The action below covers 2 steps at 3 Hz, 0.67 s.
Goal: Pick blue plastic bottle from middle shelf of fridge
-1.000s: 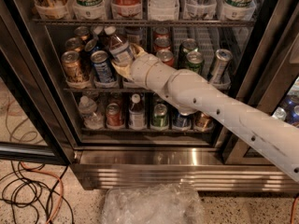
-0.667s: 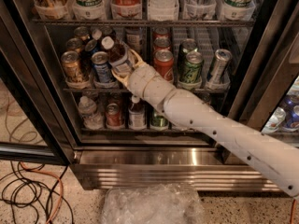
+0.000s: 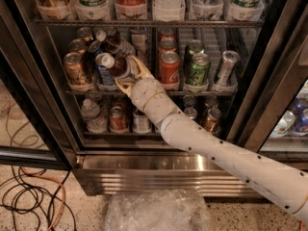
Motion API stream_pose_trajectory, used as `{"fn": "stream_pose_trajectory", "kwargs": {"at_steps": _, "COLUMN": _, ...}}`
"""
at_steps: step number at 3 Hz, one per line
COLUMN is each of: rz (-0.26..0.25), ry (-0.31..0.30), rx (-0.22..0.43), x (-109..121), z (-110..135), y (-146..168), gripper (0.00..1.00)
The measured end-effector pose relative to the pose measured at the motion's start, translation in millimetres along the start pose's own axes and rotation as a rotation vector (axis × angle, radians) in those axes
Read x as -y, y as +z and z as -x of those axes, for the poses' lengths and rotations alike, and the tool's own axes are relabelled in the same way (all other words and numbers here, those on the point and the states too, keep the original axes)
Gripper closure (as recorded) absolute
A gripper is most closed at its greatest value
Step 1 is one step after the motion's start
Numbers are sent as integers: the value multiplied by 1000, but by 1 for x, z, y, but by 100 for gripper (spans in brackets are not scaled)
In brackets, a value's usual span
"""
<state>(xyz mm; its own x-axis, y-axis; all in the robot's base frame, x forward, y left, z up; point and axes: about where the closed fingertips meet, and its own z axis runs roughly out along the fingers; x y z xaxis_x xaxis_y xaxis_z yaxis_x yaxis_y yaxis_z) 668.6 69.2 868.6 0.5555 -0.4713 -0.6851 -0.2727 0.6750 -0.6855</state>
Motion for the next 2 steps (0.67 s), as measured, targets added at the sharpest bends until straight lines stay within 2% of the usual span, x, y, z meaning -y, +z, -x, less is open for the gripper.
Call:
{"fn": "stream_pose_trajectory", "kwargs": {"at_steps": 1, "rz": 0, "ry": 1, "rx": 0, "x": 0, "z": 0, "y": 0, "gripper": 100}}
{"fn": "stream_pose_trajectory", "kwargs": {"at_steps": 2, "rz": 17, "ry": 42, "rx": 21, "x": 11, "z": 6, "y": 13, "gripper": 100}}
